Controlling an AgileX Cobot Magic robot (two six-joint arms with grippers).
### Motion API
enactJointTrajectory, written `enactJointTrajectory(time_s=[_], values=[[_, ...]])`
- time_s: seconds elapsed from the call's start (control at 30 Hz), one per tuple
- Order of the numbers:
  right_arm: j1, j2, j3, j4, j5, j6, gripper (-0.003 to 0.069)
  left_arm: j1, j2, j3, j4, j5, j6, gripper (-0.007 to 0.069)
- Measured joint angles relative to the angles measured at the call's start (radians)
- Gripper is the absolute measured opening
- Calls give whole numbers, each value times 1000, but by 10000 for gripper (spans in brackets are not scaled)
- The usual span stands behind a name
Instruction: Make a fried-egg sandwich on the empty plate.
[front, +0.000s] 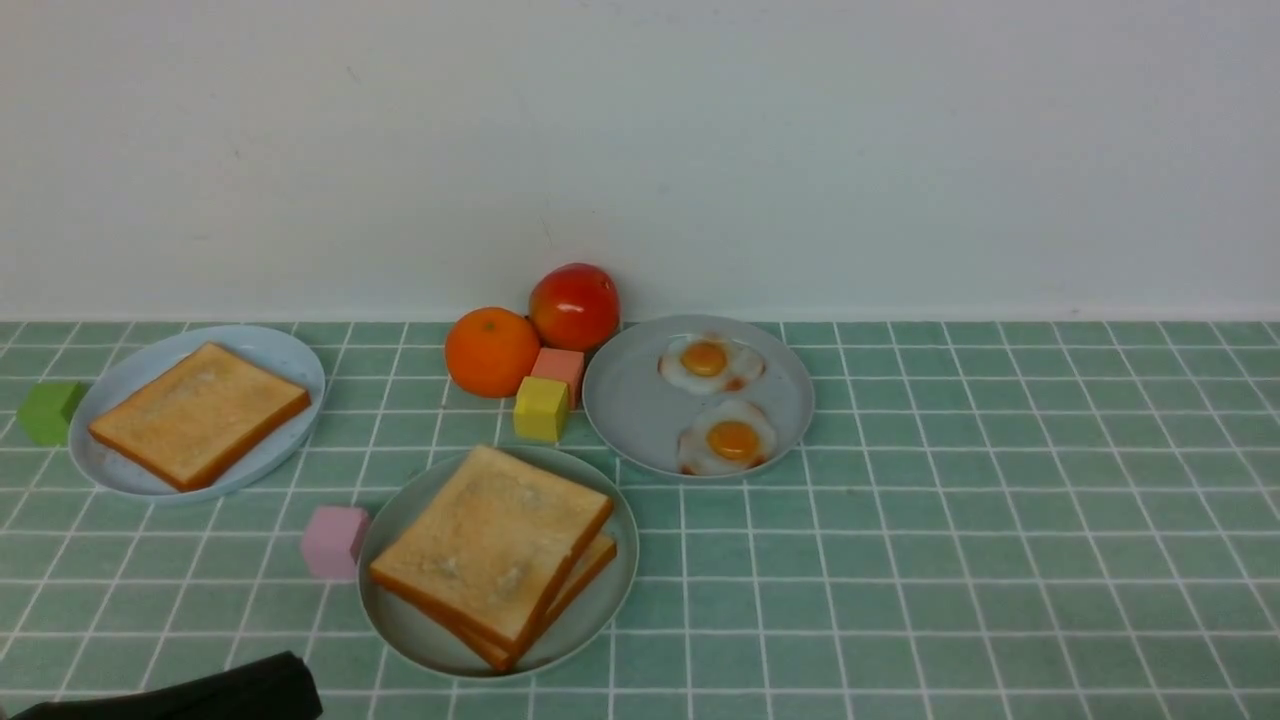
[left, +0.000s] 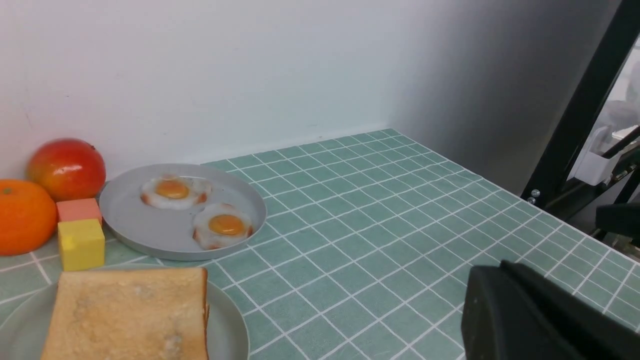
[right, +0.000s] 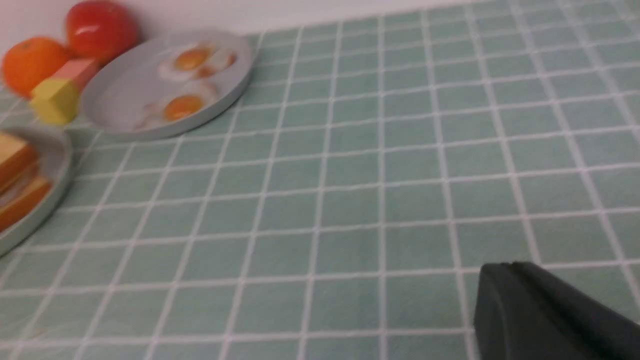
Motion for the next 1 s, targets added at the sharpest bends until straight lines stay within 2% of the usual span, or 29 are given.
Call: enactJointTrajectory(time_s=[0.13,0.23,0.33,0.73,0.83,0.9,1.0], values=[[-89,-64,59,256,-20,-279,-15,0,0,0,0,6,0,-11],[-92,-71,59,332,-12,-414,-15,0,0,0,0,6,0,-8],[-92,-72,59,361,-8,-465,-15,0,0,0,0,10,0,-6],[-92,-72,61,384,-55,-476,-15,0,5,0,2,18,0,-2],[-92,-72,61,283,-43,-374,-15,0,5,0,2,18,0,-2],[-92,-72,61,170,-28,-250,-15,0,5,0,2,18,0,-1],[-92,-72,61,110,-27,-192,-15,0,5,0,2,18,-1,-1]])
